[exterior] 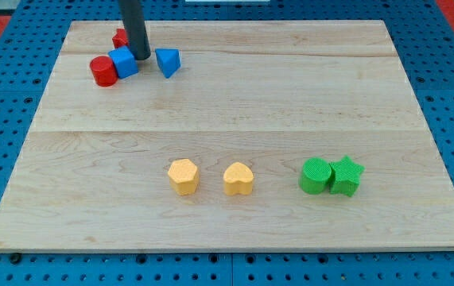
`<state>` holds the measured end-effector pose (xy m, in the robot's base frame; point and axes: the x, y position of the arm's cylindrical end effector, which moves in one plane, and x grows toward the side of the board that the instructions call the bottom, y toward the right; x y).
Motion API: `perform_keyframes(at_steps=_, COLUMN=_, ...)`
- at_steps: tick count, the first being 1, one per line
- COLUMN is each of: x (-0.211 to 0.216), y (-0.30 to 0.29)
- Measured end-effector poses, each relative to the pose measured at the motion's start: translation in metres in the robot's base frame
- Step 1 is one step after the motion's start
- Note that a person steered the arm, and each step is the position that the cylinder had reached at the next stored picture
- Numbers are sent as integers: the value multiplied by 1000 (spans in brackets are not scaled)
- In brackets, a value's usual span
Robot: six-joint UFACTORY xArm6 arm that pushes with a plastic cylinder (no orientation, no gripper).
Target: Keep red circle blue cube at bottom left to red star
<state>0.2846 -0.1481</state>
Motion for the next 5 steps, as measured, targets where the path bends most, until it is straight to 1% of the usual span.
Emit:
perform_keyframes(at_steps=1, x=-21, y=1)
perform_keyframes(at_steps=2, x=-10, y=-10)
perform_keyframes(at_steps=3, x=12, y=-22)
perform_keyframes(at_steps=5, x=14, y=-49)
